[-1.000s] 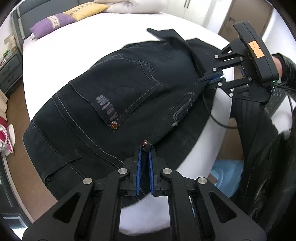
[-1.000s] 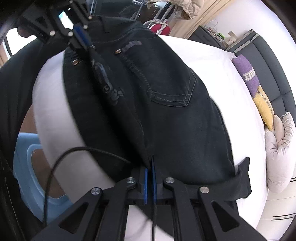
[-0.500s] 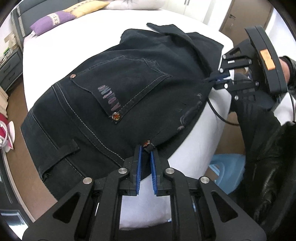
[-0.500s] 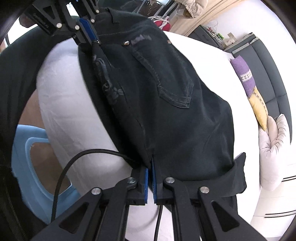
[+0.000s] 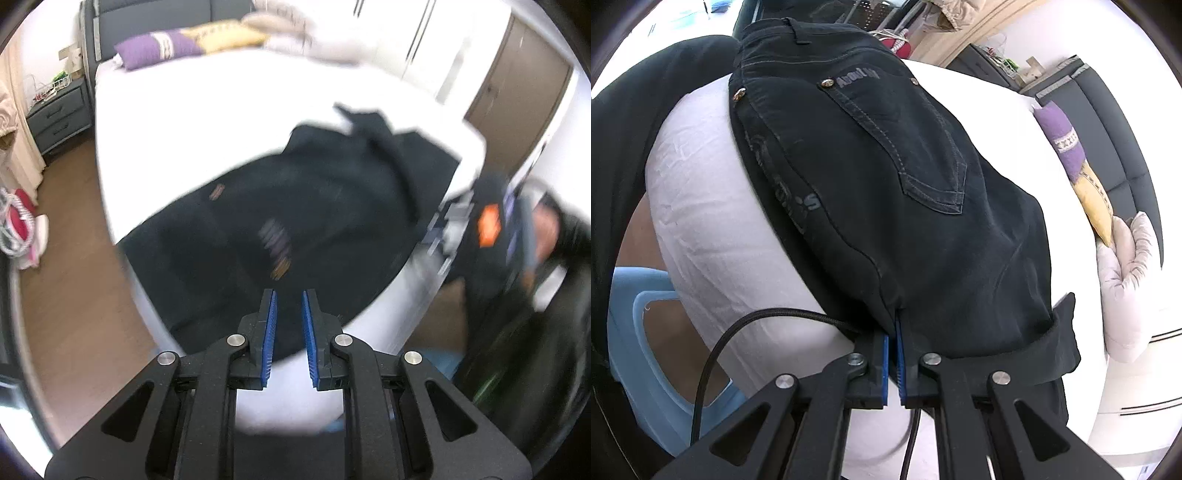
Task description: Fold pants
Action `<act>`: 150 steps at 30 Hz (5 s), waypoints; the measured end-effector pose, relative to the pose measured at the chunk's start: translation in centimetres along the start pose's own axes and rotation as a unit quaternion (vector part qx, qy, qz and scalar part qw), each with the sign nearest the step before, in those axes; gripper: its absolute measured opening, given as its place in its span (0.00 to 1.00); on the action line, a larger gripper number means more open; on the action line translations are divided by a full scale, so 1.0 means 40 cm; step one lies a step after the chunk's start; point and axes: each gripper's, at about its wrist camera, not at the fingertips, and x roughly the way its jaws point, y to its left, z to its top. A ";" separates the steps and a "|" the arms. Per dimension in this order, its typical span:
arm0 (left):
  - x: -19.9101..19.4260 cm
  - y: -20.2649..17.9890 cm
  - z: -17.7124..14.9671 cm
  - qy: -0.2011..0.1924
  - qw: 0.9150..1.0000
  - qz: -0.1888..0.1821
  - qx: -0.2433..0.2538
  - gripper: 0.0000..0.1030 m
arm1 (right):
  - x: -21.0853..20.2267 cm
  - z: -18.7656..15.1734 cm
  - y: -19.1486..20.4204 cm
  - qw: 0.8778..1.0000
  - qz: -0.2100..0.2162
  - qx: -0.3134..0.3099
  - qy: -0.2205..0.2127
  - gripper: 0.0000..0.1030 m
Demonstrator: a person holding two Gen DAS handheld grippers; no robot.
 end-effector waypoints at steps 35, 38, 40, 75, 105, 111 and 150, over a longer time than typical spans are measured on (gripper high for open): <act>0.393 -0.067 0.054 0.048 0.986 -0.098 -0.128 0.13 | 0.486 -0.189 -0.951 0.769 0.041 0.630 0.094 0.64; 0.394 -0.062 0.056 0.049 0.985 -0.100 -0.131 0.13 | 0.537 -0.190 -0.966 0.769 0.010 0.630 0.105 0.63; 0.395 -0.060 0.057 0.050 0.985 -0.101 -0.132 0.13 | 0.544 -0.174 -0.973 0.786 0.004 0.611 0.097 0.47; 0.406 -0.175 0.080 0.065 0.993 -0.022 -0.094 0.13 | 0.217 -0.980 -0.753 0.434 0.090 0.878 -0.180 0.16; 0.390 -0.156 0.071 0.057 0.992 -0.032 -0.109 0.13 | 0.167 -1.151 -0.634 0.373 0.059 0.908 -0.179 0.00; 0.369 -0.133 0.051 0.042 0.990 -0.045 -0.124 0.13 | 0.145 -1.184 -0.621 0.360 0.088 0.908 -0.195 0.11; 0.363 -0.212 0.326 -0.032 0.996 -0.056 -0.064 0.13 | 0.022 -0.542 -0.515 0.606 0.318 0.713 -0.152 0.03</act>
